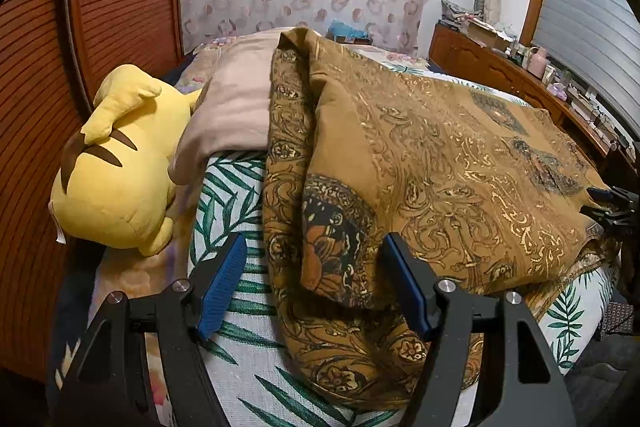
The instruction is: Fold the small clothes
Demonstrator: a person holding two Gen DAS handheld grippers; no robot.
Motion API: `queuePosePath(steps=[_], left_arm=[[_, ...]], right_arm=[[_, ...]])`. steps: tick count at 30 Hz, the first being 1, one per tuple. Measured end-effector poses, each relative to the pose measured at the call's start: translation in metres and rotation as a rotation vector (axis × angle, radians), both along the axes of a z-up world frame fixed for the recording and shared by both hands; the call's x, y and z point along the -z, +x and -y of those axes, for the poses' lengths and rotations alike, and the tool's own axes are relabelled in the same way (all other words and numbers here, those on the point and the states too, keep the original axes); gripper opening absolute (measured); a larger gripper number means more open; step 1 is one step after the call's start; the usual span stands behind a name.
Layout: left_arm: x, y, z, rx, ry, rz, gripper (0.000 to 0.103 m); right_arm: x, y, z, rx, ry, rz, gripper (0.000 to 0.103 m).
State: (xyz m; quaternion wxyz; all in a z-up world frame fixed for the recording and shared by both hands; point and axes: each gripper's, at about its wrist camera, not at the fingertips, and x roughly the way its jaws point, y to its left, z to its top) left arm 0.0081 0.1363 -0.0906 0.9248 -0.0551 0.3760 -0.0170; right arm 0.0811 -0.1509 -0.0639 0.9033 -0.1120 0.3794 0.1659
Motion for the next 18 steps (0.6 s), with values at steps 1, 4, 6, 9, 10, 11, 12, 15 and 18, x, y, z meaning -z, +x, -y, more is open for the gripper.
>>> queuePosePath(steps=[1,4,6,9,10,11,12,15,18], left_arm=[[0.001,0.0,0.0,-0.001,-0.004,-0.003,0.071],[0.002,-0.002,0.0,-0.001,-0.015,-0.005,0.071],[0.001,-0.004,-0.002,0.0,-0.03,-0.001,0.071],[-0.001,-0.007,-0.006,0.007,-0.097,0.011,0.07],[-0.002,-0.007,-0.006,0.006,-0.102,0.013,0.066],[-0.002,-0.007,-0.006,0.002,-0.098,0.014,0.063],[-0.003,-0.007,-0.007,-0.003,-0.092,0.014,0.059],[-0.003,-0.005,-0.01,-0.019,-0.093,0.01,0.052],[0.001,-0.003,-0.012,-0.018,-0.104,-0.004,0.047]], right_arm=[[0.0,-0.001,0.001,0.002,0.001,-0.003,0.083],[-0.001,-0.004,0.004,-0.021,0.007,0.004,0.085],[-0.003,-0.007,0.007,-0.033,0.011,0.018,0.085],[-0.001,-0.013,0.011,-0.028,0.019,0.039,0.086],[0.0,-0.013,0.011,-0.027,0.021,0.042,0.086],[0.0,-0.014,0.014,-0.028,0.021,0.042,0.086],[0.0,-0.016,0.014,-0.028,0.022,0.044,0.086],[0.0,-0.02,0.019,-0.03,0.024,0.048,0.086],[0.0,-0.022,0.02,-0.028,0.022,0.052,0.086]])
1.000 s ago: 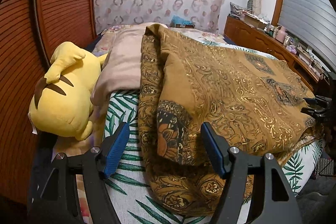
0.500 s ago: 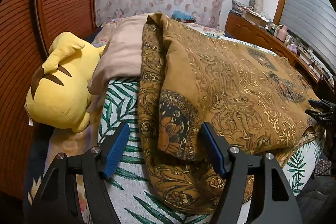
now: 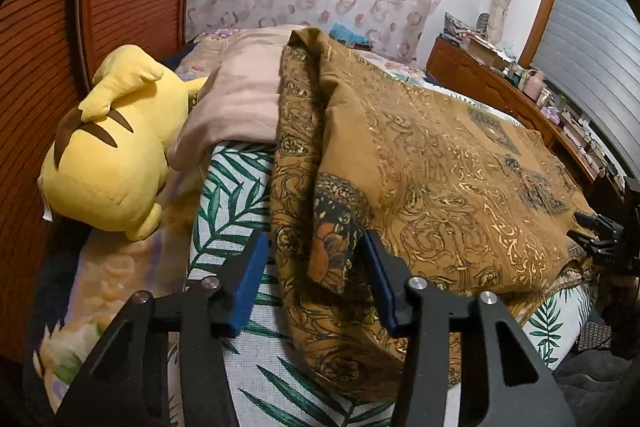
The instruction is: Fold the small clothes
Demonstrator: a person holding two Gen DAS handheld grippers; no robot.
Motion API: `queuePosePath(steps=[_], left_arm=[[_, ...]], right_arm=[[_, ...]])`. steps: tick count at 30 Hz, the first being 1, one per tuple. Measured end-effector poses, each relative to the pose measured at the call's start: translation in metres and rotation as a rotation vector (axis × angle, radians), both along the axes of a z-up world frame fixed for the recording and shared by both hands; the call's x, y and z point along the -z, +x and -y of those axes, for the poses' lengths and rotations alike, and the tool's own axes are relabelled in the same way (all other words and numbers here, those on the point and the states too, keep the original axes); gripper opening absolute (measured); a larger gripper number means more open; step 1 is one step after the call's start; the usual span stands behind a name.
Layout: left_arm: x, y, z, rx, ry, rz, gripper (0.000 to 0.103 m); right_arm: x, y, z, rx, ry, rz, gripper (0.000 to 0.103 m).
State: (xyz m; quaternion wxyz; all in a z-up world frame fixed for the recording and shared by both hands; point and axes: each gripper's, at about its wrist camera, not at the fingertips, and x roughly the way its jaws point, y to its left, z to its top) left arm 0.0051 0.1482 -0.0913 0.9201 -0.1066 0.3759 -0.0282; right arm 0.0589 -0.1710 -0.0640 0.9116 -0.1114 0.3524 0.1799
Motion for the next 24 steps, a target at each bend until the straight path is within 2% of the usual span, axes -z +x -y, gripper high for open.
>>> queuePosePath(steps=[5,7,9,11,14,18,24], left_arm=[[0.001,0.002,0.007,0.024,0.012,-0.013,0.031],[0.0,0.005,0.008,0.043,-0.014,-0.023,0.018],[-0.003,0.005,0.012,0.059,-0.02,-0.017,0.008],[-0.012,0.003,0.018,0.071,-0.004,0.012,0.006],[-0.033,-0.003,0.029,0.105,-0.026,0.082,0.006],[-0.059,-0.004,0.049,0.146,-0.019,0.162,0.005],[-0.089,0.01,0.082,0.235,-0.016,0.233,0.005]], right_arm=[[-0.001,0.0,0.0,0.0,0.0,0.0,0.086],[-0.001,0.0,0.0,0.0,0.0,0.0,0.086],[0.0,0.0,0.001,-0.001,0.001,0.0,0.086],[-0.001,0.0,0.0,-0.001,0.001,0.0,0.087],[-0.002,0.001,0.0,0.0,0.002,-0.001,0.087],[-0.002,0.001,-0.001,-0.001,0.002,0.0,0.087],[-0.002,0.001,0.0,0.0,0.0,0.001,0.087]])
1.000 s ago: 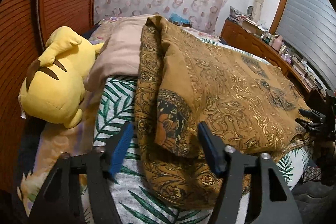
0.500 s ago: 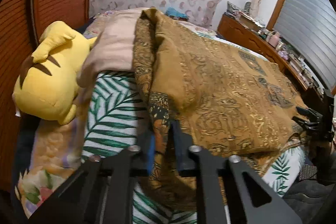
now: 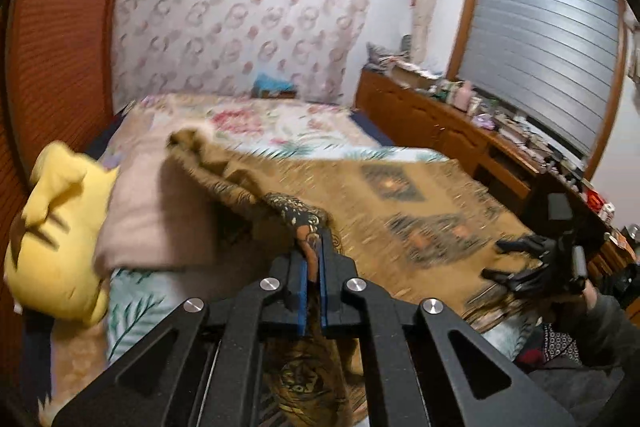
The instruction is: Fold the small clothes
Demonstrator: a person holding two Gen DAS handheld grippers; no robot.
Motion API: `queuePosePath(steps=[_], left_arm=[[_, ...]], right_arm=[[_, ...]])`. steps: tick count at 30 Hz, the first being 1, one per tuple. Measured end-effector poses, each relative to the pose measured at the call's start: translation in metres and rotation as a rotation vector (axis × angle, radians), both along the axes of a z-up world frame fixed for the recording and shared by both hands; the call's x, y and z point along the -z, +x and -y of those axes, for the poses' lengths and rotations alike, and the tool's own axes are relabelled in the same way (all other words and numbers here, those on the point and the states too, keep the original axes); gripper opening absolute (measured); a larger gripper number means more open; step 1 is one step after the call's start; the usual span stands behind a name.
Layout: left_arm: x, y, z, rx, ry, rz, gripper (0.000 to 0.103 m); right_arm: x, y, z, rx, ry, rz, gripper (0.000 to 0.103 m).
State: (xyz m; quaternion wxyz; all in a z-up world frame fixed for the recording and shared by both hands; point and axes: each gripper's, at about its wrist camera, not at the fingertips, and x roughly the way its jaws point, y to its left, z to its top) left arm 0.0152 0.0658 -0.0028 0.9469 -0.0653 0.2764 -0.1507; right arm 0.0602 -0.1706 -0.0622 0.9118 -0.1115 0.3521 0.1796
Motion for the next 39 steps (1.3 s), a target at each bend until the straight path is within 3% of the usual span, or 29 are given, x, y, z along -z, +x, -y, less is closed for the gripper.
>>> queuePosePath(steps=[7,21,26,29,31,32,34,39], left_arm=[[-0.031,0.023,0.049,0.116,0.021,0.072,0.004],[-0.065,0.044,0.136,0.33,0.049,0.116,0.004],[-0.069,0.048,0.167,0.383,0.067,0.119,0.004],[-0.06,0.048,0.179,0.354,0.107,0.13,0.004],[-0.051,0.05,0.178,0.358,0.085,0.106,0.006],[-0.047,0.054,0.18,0.364,0.067,0.082,0.009],[-0.04,0.056,0.177,0.36,0.054,0.059,0.033],[-0.032,0.043,0.17,0.352,0.071,0.055,0.055]], right_arm=[[-0.005,-0.008,-0.003,-0.002,-0.009,0.035,0.087],[-0.048,-0.041,0.033,0.062,0.045,0.146,0.087],[-0.049,-0.047,0.047,0.091,0.059,0.155,0.087],[-0.048,-0.047,0.055,0.099,0.07,0.153,0.087],[-0.047,-0.048,0.056,0.104,0.073,0.151,0.087],[-0.047,-0.048,0.058,0.104,0.073,0.149,0.087],[-0.046,-0.046,0.059,0.108,0.073,0.145,0.087],[-0.047,-0.047,0.059,0.103,0.088,0.135,0.087]])
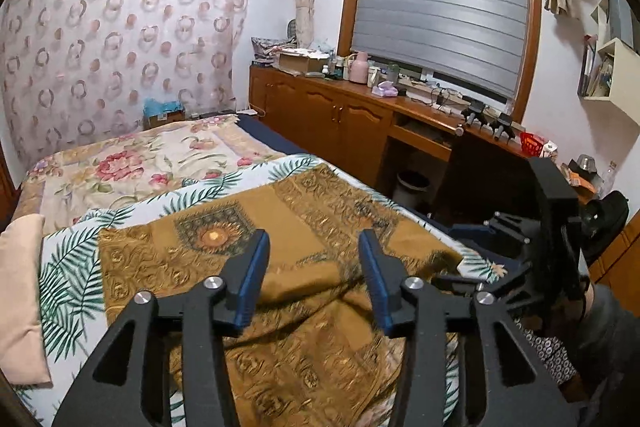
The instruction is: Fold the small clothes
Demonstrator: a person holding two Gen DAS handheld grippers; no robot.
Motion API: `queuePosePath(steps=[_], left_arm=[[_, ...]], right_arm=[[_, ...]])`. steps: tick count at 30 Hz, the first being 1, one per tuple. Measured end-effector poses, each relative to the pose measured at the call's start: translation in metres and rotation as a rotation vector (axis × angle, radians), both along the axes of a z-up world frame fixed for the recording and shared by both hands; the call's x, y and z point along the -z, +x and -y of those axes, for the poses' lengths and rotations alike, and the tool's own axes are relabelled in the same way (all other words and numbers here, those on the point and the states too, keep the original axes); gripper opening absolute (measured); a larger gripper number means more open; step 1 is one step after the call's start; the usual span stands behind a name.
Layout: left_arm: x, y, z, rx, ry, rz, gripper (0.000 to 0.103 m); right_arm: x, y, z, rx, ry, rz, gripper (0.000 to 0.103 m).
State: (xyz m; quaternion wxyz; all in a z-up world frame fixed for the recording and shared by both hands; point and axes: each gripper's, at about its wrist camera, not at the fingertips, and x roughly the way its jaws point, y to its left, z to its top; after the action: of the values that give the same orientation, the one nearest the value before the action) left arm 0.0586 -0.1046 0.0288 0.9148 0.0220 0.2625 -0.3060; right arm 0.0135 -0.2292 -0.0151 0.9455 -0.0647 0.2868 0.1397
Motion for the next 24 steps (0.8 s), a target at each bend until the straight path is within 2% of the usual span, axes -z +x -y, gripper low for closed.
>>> queuePosePath(steps=[1,3,17,24], left_arm=[[0.001,-0.002,-0.002,-0.007,0.006,0.003,0.066],[0.004,-0.007,-0.008,-0.022,0.013,0.011,0.076],[0.025,-0.005,-0.065,-0.195,0.02,-0.013,0.076],[0.033,0.0,-0.09,-0.261,0.012,-0.027,0.076]], right_arm=[[0.0,0.001,-0.002,-0.005,0.004,-0.002,0.087],[0.0,0.005,0.0,-0.014,0.009,-0.006,0.087],[0.007,0.046,-0.031,-0.083,0.016,-0.051,0.087],[0.014,0.068,-0.048,-0.131,-0.028,-0.087,0.087]])
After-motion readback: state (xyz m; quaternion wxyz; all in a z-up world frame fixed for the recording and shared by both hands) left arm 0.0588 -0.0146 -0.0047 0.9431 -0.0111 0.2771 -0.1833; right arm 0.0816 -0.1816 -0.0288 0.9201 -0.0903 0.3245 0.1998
